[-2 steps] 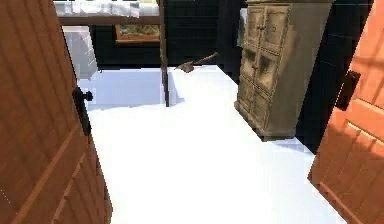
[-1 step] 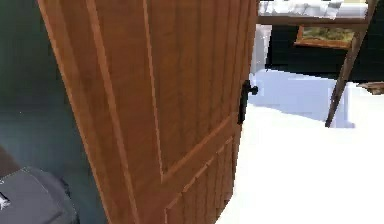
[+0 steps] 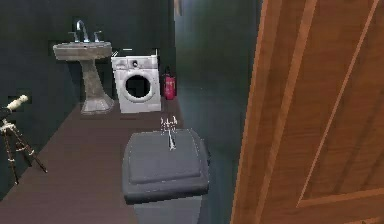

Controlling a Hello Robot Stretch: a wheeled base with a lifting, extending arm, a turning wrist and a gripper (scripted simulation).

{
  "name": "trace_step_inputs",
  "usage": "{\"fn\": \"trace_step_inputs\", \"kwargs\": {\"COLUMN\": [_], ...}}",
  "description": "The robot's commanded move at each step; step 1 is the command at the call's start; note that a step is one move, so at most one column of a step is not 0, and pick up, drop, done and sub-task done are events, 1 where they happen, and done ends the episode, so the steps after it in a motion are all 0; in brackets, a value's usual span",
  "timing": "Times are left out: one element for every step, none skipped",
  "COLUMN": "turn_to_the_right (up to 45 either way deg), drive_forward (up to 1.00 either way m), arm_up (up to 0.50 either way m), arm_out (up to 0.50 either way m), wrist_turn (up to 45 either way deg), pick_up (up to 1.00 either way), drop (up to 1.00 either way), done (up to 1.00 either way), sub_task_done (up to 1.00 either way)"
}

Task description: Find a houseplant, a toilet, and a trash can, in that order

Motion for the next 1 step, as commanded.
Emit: {"fn": "trace_step_inputs", "kwargs": {"turn_to_the_right": [0.0], "drive_forward": [0.00], "arm_up": [0.00], "arm_out": [0.00], "wrist_turn": [0.0], "pick_up": [0.00], "drop": [0.00], "done": [1.00], "sub_task_done": [0.00]}}
